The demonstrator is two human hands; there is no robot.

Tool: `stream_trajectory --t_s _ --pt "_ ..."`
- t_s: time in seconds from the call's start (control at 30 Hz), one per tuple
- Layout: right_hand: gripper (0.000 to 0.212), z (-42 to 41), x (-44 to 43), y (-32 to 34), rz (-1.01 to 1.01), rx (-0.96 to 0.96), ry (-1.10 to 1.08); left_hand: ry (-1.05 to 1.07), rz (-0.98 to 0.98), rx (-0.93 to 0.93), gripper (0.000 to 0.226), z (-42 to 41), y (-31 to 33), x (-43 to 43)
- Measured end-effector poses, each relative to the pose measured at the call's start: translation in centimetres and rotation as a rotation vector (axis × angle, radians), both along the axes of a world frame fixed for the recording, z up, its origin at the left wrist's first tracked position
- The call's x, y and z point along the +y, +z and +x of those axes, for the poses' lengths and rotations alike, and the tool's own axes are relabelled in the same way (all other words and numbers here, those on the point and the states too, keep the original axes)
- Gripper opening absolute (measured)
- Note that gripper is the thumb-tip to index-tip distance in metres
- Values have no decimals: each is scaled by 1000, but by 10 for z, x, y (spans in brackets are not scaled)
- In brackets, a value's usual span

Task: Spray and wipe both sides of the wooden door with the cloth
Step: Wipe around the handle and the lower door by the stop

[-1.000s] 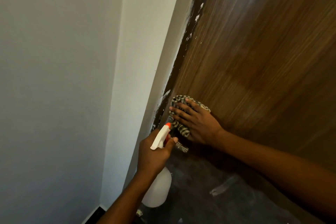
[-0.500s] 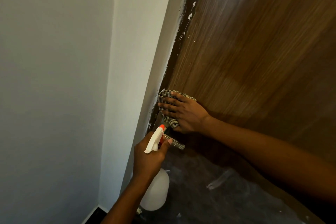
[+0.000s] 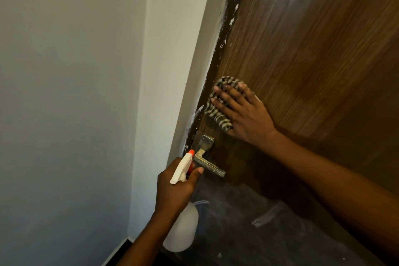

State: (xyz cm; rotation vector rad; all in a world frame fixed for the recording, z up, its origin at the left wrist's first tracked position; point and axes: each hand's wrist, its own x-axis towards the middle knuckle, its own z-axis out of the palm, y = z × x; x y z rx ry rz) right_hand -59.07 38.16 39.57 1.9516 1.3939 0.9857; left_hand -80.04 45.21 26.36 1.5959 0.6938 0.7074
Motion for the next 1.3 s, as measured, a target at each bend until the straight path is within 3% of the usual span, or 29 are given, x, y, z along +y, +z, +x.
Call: stream_trajectory --t_s 0.07,0.2,0.37,0.47,0.53,0.63,0.77,0.9,1.07,1.23,1.3 --pt "75 1 5 -2 -42 19 29 -1 -10 16 41 3 -3 0" --pt "73 2 25 -26 -446 145 150 -43 -10 55 48 8 -14 6" --pt "75 0 51 -19 -517 292 211 -118 -16 70 40 16 -15 28" --pt "69 -2 59 -18 -509 341 211 -129 -20 94 55 17 -12 38" --pt "70 -7 68 -26 -529 342 154 -133 -30 74 64 16 -9 44" --pt "63 -24 83 -56 -620 342 12 -130 -15 20 59 8 -9 53" --pt "58 -44 101 -80 -621 400 -119 -71 97 -57 64 -7 -20 73" --pt "52 -57 117 -109 -718 458 -288 -60 144 -102 42 -21 -22 83" --pt "52 -60 123 -123 -684 525 -398 -61 125 -122 41 -32 -18 91" --pt "59 -61 103 -59 -489 391 -261 -167 121 -82 43 -39 -5 92" --pt "65 -53 81 -32 -358 343 -115 -215 92 -47 42 -39 5 87"
